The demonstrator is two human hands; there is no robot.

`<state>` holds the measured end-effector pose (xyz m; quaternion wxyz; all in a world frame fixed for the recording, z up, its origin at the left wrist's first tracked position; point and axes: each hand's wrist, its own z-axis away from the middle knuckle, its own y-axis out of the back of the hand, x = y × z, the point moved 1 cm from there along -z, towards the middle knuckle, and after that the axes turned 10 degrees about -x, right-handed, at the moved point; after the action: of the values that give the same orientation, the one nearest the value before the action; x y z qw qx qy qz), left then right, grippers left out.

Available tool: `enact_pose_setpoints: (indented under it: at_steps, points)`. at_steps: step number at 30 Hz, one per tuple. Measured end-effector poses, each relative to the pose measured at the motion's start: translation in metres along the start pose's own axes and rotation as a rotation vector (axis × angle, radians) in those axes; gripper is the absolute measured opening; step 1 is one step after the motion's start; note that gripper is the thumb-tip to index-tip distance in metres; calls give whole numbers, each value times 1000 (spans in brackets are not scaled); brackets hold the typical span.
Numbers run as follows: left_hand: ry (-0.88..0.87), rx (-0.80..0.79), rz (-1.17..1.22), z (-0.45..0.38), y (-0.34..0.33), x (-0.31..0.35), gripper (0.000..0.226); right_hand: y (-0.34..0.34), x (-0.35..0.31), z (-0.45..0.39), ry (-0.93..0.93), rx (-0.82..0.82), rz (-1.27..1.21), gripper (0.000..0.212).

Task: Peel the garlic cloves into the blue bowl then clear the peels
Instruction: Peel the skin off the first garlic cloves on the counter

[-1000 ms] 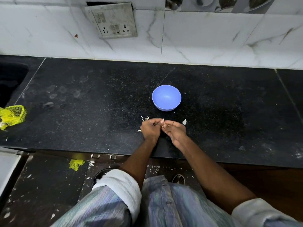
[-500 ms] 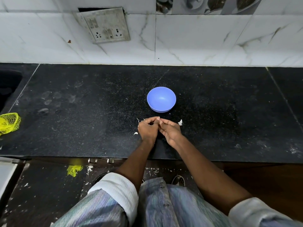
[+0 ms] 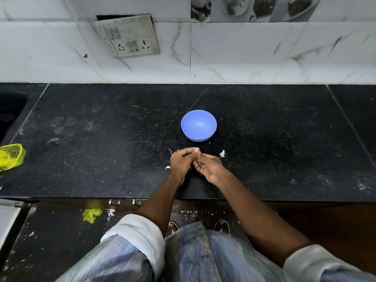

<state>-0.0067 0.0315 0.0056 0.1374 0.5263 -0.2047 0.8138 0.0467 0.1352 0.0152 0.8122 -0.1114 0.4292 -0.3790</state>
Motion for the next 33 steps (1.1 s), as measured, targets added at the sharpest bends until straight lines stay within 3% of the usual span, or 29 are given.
enact_pose_setpoints:
  at_steps: [3, 12, 19, 27, 33]
  points:
    - [55, -28, -8, -4, 3, -4, 15, 2, -1, 0, -6, -13, 70, 15]
    - [51, 146, -41, -5, -7, -6, 10, -4, 1, -3, 4, 64, 115, 13]
    - [75, 7, -29, -5, -7, -3, 15, 3, -3, 1, -150, -23, -42, 21]
    - [175, -152, 209, 3, 3, -3, 19, 11, -5, 4, -256, -55, -126, 24]
    - [204, -125, 114, -3, 5, 0, 19, 7, -4, 3, -171, -7, -20, 19]
